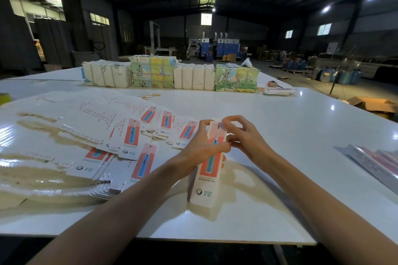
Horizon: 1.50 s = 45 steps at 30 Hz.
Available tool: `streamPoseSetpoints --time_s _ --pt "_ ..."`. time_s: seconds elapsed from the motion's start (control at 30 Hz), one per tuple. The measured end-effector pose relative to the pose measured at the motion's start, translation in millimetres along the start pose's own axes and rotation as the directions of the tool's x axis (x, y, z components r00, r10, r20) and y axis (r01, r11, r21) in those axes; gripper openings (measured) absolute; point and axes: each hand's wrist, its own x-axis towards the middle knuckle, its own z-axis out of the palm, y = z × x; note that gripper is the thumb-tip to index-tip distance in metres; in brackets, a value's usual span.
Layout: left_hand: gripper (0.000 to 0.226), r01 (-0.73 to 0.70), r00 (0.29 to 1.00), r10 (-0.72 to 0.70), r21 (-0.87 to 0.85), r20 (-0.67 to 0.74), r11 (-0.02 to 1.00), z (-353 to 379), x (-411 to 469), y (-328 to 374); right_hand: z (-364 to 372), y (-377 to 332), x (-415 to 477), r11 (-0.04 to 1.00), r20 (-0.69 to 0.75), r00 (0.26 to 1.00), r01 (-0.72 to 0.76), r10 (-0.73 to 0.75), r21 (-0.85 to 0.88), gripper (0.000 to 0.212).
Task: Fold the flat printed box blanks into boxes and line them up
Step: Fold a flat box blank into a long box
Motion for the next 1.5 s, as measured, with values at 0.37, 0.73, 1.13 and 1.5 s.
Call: streamPoseSetpoints --time_s 0.37,0.73,1.13,1.5 --pt "0.084 0.111 0.988 -0.088 -0.182 0.129 0.977 -3.8 5.0 -0.1 -10.4 -3.4 -2.1 0.974 -0.022 0.98 0.193 -0.197 -0.115 0.014" --pt "0.082 0.07 0.991 -0.058 -0.095 0.119 0.993 -2.1 2.4 -2.4 -7.7 -7.9 -0.7 0.996 -0.052 0.998 0.048 -0.044 0.074 0.017" --pt "0.093 0.021 0.997 -0.024 0.033 0.079 0.999 -1.7 0.7 -1.2 -9.2 -11.6 -0.9 0.987 -0.094 0.99 -0.087 0.101 0.137 0.006" --pt "0.087 0.015 0.99 -0.019 0.033 0.139 0.999 -0.1 -3.6 -0.9 -15.3 -9.0 -1.0 0.977 -0.078 0.98 -0.174 0.184 0.123 0.007"
